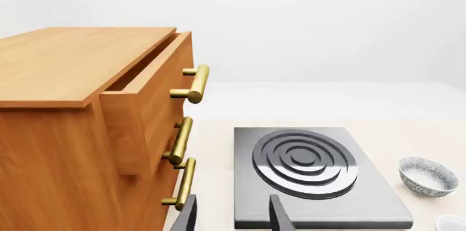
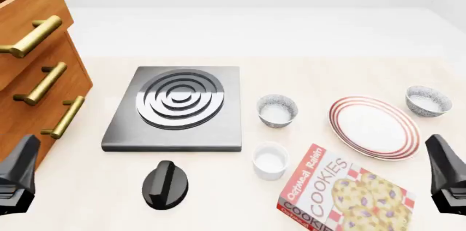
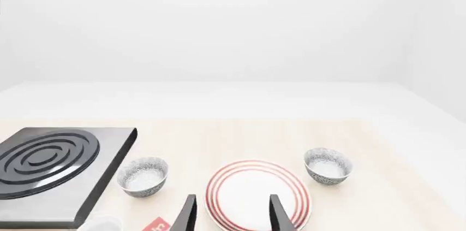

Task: Pick the akita bowl next to the plate and place it on the plate.

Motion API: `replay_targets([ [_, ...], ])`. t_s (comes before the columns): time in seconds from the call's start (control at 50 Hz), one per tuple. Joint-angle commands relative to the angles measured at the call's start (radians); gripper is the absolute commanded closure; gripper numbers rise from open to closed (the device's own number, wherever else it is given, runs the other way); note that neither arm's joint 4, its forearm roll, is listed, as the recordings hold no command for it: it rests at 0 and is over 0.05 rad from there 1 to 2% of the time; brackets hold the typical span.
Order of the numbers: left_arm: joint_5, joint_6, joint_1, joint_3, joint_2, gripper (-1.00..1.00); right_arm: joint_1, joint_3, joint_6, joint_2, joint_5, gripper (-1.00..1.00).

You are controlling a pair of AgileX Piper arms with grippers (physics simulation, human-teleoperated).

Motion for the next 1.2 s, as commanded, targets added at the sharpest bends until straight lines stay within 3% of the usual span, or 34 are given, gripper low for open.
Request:
replay_targets([
  [0.02,-0.001,0.000,0.000,-0.003,0.005,-1.00,0.002,-0.003,-0.003,0.002,-0.001,-1.00],
  [0.62,-0.001,0.000,0.000,-0.003,0.005,-1.00,-0.023,-0.019,-0.016,0.003,0.005,-1.00],
  [0.98,-0.001,0.000,0.000,-0.003,0.005,-1.00,-0.015,-0.128,-0.029,0.039,0.054,-1.00],
  [1.2,-0.001,0.000,0.000,-0.003,0.005,-1.00,-0.003,-0.171,-0.038,0.120,0.015,-1.00],
])
